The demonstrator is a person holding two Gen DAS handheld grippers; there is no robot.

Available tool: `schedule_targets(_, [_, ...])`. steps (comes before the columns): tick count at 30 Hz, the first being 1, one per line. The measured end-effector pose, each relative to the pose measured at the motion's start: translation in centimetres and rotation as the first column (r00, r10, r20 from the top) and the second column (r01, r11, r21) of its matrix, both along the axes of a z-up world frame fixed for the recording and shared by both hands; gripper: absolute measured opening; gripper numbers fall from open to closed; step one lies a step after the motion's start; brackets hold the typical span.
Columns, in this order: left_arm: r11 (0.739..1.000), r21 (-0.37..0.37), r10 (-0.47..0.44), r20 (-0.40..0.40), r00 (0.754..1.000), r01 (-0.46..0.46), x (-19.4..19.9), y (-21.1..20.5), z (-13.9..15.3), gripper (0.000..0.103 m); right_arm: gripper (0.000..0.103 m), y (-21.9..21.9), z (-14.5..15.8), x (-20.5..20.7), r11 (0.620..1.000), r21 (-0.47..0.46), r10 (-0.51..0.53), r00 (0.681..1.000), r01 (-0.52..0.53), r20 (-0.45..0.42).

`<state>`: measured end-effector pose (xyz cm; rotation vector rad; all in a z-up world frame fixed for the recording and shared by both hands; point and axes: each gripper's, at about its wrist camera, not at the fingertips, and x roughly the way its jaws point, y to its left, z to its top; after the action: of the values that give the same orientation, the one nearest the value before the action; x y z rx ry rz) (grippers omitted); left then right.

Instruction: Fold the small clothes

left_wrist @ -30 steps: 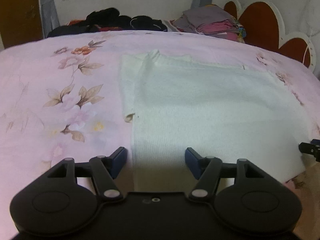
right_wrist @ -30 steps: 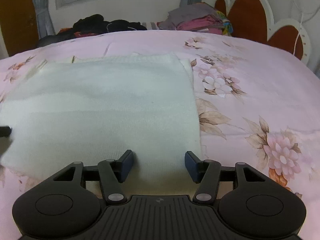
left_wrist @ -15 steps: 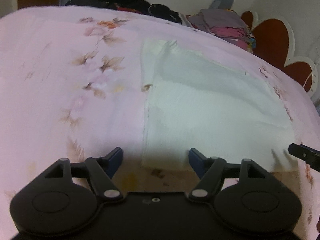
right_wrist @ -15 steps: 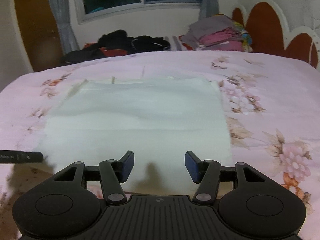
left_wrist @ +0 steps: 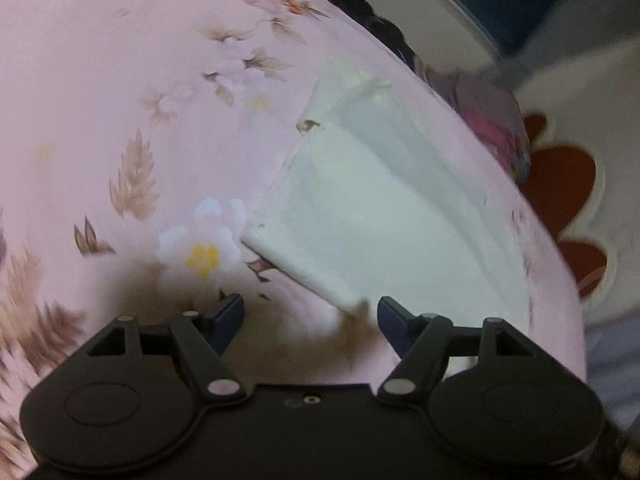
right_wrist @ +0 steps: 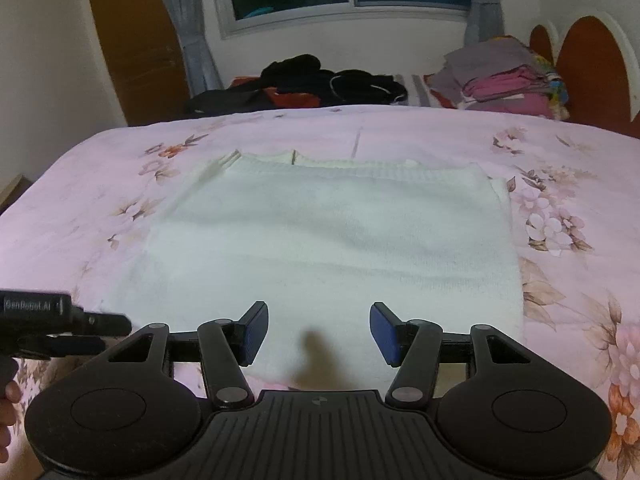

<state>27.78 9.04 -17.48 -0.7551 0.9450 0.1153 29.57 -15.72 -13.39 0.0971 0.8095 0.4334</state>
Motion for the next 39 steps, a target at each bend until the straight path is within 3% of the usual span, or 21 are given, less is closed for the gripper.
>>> schedule_targets(7, [0.985, -0.124, 0.132, 0.075, 0.988, -0.123, 1.2, -1.3, -1.3, 0.077, 0.056, -1.8, -0.6, 0.7, 0.999, 0.030, 0.042, 0.999, -0.042, 0.001])
schedule_targets(15, [0.949, -0.248, 0.242, 0.180, 0.953, -0.194, 4.2, 0.1, -3.1, 0.080, 0.056, 1.1, -1.5, 4.2, 0.999, 0.025, 0.025, 1.000, -0.025, 0.010])
schedule_targets(18, [0.944, -0.267, 0.255, 0.212, 0.943, -0.195, 5.0, 0.5, -3.6, 0.070, 0.056, 2.8, -2.1, 6.8, 1.000, 0.011, -0.019, 1.000, 0.019, 0.017])
schedule_targets(22, [0.935, -0.291, 0.274, 0.227, 0.935, -0.204, 5.3, 1.1, -4.5, 0.035, 0.056, 4.3, -2.8, 9.5, 0.998, -0.024, -0.063, 0.998, 0.064, 0.020])
schedule_targets(25, [0.923, -0.308, 0.305, 0.218, 0.927, -0.232, 5.2, 1.7, -5.2, 0.015, 0.056, 5.5, -4.5, 10.1, 0.995, -0.087, -0.050, 0.999, 0.051, 0.015])
schedule_targets(28, [0.928, -0.289, 0.303, 0.219, 0.928, -0.235, 5.2, 1.8, -5.1, 0.008, 0.056, 6.7, -5.4, 9.3, 0.983, -0.182, -0.001, 0.997, 0.015, 0.074])
schedule_targets(33, [0.946, -0.230, 0.284, 0.258, 0.924, -0.226, 5.1, 1.0, -3.4, 0.007, 0.056, 7.0, -6.1, 8.9, 0.976, -0.217, 0.019, 0.993, 0.006, 0.114])
schedule_targets(37, [0.979, -0.110, 0.199, 0.323, 0.925, -0.172, 5.0, -0.7, -0.7, 0.007, 0.056, 6.5, -5.8, 9.3, 0.984, -0.176, 0.012, 0.995, 0.005, 0.095])
schedule_targets(39, [0.991, -0.037, 0.137, 0.357, 0.924, -0.132, 5.4, -2.1, 1.2, 0.007, 0.056, 5.3, -5.0, 9.4, 0.995, -0.102, -0.007, 0.997, 0.015, 0.081])
